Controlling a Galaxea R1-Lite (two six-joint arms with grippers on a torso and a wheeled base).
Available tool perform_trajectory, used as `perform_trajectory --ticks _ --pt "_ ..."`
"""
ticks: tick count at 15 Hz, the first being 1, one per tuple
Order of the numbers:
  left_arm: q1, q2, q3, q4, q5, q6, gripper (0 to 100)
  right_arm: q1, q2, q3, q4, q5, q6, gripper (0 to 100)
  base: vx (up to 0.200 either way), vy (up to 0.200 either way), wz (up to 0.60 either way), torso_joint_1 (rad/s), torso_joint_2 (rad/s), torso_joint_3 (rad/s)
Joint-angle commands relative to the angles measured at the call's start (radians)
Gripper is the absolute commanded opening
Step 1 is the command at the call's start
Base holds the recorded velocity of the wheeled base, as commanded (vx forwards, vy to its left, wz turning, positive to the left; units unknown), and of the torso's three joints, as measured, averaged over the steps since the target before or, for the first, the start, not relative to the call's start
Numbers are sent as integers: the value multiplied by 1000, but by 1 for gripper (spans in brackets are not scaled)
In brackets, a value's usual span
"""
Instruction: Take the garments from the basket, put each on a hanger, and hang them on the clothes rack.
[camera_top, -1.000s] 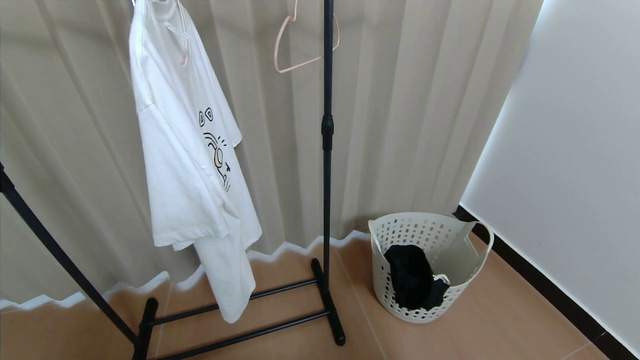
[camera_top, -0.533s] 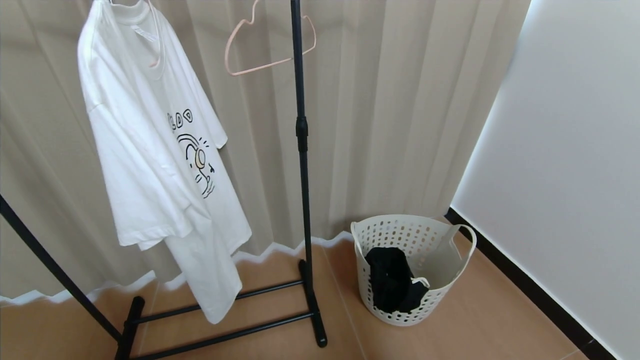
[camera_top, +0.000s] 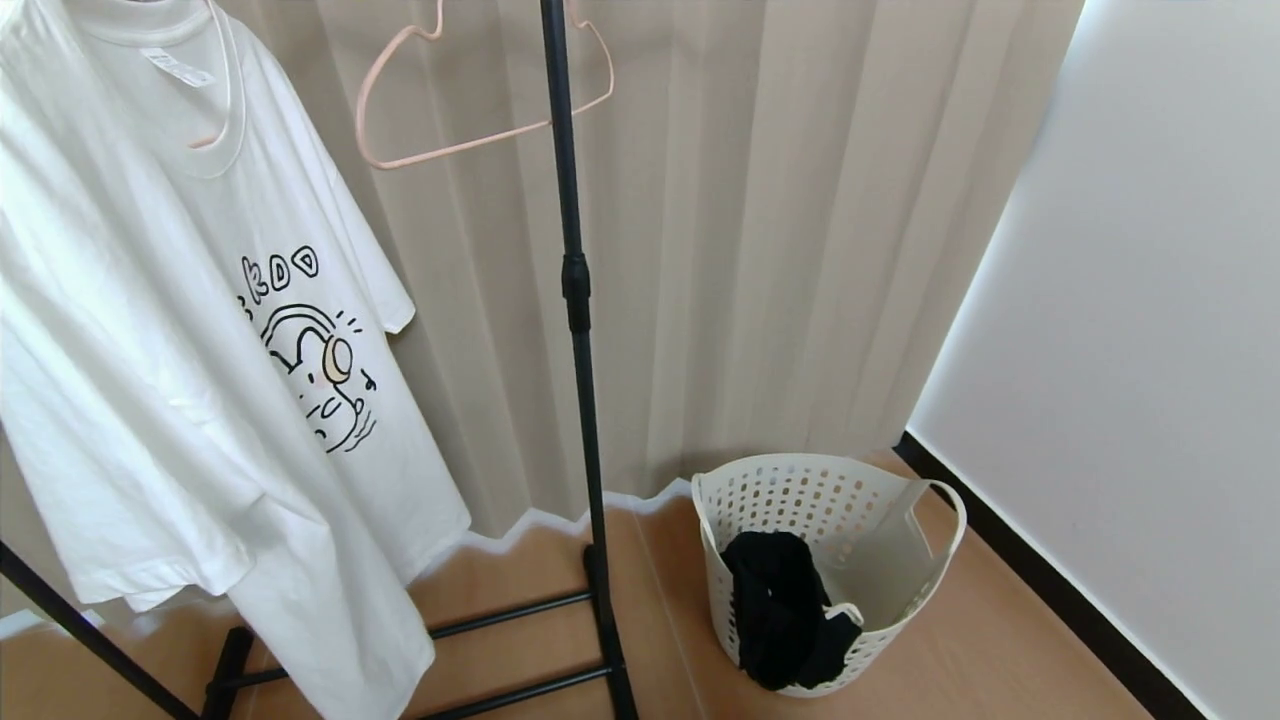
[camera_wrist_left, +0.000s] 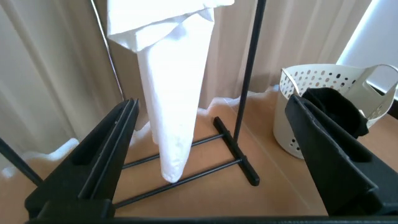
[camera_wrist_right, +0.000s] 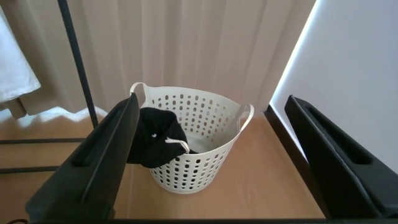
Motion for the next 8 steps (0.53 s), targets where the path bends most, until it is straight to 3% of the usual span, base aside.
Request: perform_trajectory --ticks 1,4,8 --pt "0 2 0 1 0 1 100 1 0 0 -1 0 0 100 0 0 0 0 0 0" --pt "0 2 2 1 -2 3 100 1 0 0 -1 0 0 100 0 0 -600 1 1 4" --pt "0 2 0 1 -2 3 100 1 0 0 -1 0 0 100 0 0 0 0 0 0"
